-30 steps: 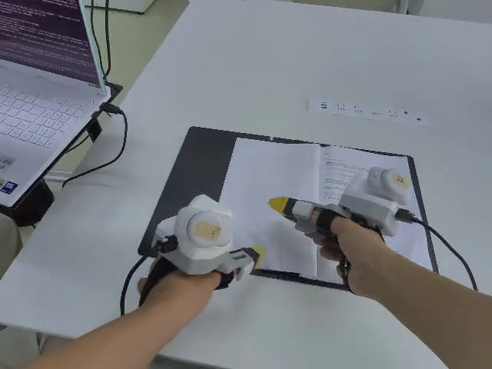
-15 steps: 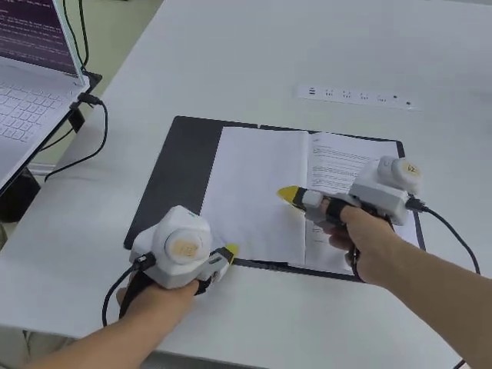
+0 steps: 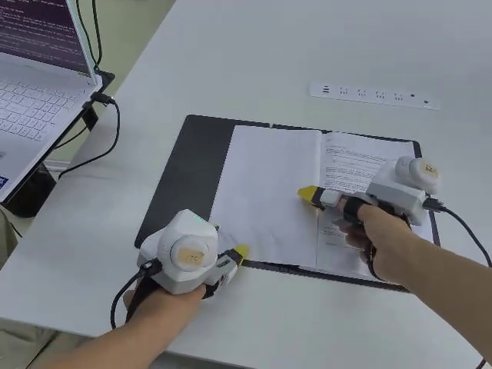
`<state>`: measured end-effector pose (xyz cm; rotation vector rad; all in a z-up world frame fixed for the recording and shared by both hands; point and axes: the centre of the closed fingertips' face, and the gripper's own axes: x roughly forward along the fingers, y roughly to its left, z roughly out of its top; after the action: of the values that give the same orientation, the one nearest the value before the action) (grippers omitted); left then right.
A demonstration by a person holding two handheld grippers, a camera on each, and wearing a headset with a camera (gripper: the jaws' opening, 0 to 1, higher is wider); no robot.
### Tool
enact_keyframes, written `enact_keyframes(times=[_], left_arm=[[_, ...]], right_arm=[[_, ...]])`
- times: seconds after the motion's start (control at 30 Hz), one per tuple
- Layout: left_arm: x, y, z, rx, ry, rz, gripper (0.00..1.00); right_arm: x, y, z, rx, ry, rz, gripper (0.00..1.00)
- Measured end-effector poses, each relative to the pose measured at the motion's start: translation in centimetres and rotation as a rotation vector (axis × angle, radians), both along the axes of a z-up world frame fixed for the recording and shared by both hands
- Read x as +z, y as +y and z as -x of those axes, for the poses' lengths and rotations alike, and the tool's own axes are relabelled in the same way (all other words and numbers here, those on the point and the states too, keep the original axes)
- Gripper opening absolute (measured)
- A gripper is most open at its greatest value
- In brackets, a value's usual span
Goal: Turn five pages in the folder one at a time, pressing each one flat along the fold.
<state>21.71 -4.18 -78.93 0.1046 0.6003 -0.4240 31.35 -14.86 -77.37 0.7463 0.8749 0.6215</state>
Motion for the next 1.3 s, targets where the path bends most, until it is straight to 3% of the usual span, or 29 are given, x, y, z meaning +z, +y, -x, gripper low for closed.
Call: enact_keyframes(times=[0.2,0.3,0.7,1.3], left_arm=[[-0.1,0.0,0.0,-0.003,0.000,-0.002,0.35],[-0.2,0.0,0.0,-0.007,-0.001,-0.005,0.35],[-0.3,0.1,-0.1,-0.007,0.000,-0.004,0.35],[-0.2,0.1,-0.1,-0.012,0.000,-0.005,0.34]], right_arm=[[-0.3,-0.6,-1.8,-0.017,-0.003,0.008,0.00],[-0.2,-0.9,-3.0,-0.030,-0.035,0.033,0.00],[-0.1,-1.6,-5.9,-0.060,-0.086,0.057,0.00],[-0.3,-2.2,-11.4,-0.101,-0.140,0.083,0.00]])
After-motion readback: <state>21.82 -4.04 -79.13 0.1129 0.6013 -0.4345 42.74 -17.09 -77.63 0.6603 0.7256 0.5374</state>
